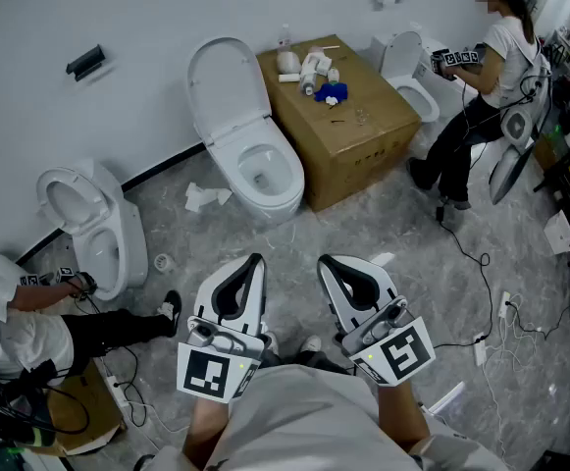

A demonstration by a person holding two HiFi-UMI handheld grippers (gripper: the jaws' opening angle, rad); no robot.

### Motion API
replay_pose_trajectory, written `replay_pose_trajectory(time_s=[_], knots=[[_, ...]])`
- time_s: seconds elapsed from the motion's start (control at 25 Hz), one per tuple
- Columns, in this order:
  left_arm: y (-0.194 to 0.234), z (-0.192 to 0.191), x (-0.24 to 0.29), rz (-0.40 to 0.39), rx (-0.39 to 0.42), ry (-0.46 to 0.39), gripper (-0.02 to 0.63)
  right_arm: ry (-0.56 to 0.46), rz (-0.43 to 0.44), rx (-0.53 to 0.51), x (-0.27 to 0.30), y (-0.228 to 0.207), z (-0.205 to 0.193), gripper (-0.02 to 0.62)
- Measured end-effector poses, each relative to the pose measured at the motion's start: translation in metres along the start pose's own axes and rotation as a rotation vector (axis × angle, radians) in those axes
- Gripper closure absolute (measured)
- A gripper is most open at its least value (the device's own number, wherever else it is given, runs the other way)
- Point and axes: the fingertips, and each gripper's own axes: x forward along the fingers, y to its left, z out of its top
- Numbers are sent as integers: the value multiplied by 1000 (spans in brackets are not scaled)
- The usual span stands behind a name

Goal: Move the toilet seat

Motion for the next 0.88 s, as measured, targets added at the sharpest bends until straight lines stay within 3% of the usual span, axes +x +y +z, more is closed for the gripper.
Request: replay_pose_trajectory(time_s=[0.64, 0.88], knots=[[-45, -5, -7, 32, 29, 14, 597, -20, 12, -21, -37, -6, 3, 581], [-43, -10, 0, 33, 28, 31, 597, -14, 24, -20, -27, -12, -2, 581]])
